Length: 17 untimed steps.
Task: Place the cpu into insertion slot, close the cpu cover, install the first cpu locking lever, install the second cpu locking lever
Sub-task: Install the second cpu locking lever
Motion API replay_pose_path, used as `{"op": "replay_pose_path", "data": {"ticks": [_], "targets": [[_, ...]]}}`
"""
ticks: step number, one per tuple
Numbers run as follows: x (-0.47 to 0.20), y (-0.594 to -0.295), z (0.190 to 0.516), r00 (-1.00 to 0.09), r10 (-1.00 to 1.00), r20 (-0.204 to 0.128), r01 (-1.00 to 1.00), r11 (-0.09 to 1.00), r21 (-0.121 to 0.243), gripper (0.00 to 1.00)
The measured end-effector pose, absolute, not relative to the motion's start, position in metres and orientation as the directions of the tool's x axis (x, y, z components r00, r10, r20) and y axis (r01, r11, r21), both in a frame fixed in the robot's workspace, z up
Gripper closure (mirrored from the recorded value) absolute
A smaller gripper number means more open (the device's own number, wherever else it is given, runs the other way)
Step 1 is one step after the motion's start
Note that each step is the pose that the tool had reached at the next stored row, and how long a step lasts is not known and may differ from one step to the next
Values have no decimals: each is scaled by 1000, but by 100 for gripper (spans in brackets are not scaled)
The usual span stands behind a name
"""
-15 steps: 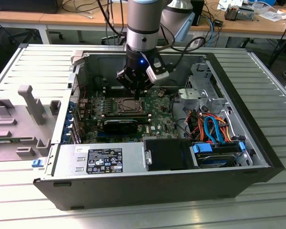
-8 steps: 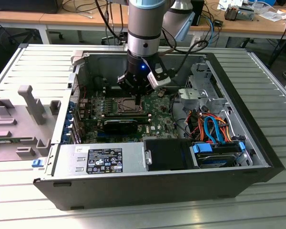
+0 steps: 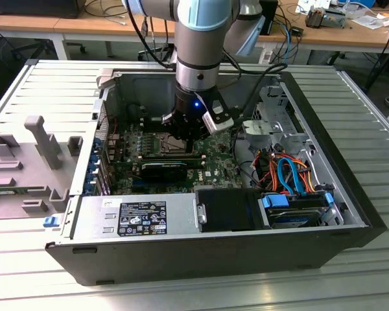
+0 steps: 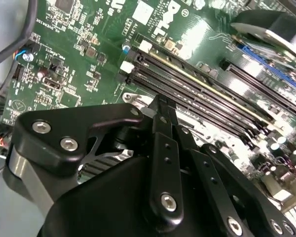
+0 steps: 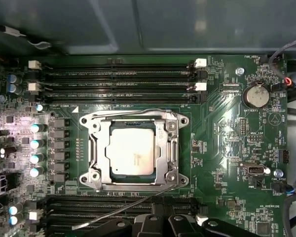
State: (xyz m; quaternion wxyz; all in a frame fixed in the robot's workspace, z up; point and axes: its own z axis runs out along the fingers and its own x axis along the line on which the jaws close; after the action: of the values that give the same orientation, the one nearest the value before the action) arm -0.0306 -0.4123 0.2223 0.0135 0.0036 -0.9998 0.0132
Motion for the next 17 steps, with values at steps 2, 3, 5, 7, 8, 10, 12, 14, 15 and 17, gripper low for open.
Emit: {"op": "replay_pose_path", "data": {"ticks": [2,3,5,7,8,10,12,14,15,17], "targets": [[-31,-413,218,-1000,-10,27,-11,1000,-25,89],[-32,-413,217,-1000,-11,27,-12,1000,-22,89],[-43,-415,217,-1000,-12,26,-12,1000,-12,89],[-64,-421,217,-1000,-12,24,-12,1000,10,89],[-71,-421,217,-1000,-13,23,-12,1000,14,89],[-84,-421,215,-1000,-18,23,-18,1000,14,89],[-89,-421,213,-999,-41,23,-40,999,14,89],[-90,-421,213,-999,-49,23,-49,999,14,89],[-93,-421,212,-998,-56,23,-56,998,14,89],[-96,-420,211,-998,-58,23,-58,998,14,89]]}}
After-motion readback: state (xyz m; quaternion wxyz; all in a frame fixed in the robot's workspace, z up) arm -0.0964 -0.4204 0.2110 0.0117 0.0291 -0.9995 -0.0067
